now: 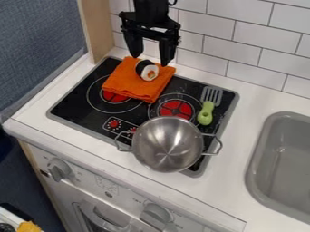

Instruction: Move the silver pot to the bottom left side of the burner

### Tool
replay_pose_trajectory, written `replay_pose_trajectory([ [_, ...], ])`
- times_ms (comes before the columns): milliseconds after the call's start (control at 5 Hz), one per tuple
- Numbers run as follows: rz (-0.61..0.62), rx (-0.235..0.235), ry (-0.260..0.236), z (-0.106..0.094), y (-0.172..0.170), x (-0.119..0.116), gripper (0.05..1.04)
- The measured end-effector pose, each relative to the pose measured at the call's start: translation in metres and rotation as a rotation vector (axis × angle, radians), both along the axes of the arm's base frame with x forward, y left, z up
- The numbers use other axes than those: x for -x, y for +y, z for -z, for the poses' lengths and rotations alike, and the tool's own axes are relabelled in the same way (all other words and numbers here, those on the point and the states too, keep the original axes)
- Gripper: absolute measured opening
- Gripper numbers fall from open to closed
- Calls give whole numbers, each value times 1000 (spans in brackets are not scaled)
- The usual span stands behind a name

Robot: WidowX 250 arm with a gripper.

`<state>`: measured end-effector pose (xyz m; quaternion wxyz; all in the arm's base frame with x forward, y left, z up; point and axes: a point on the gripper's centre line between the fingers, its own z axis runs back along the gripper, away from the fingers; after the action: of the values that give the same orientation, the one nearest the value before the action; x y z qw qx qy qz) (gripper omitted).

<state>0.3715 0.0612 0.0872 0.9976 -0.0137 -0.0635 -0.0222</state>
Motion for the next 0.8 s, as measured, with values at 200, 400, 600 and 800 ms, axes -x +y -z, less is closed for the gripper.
replay_pose_trajectory([
  [200,0,9,36,13,-1,4,1001],
  [400,38,30,77,24,-9,31,1001],
  [600,58,65,39,10,-20,52,1001],
  [800,109,74,70,15,-25,73,1001],
])
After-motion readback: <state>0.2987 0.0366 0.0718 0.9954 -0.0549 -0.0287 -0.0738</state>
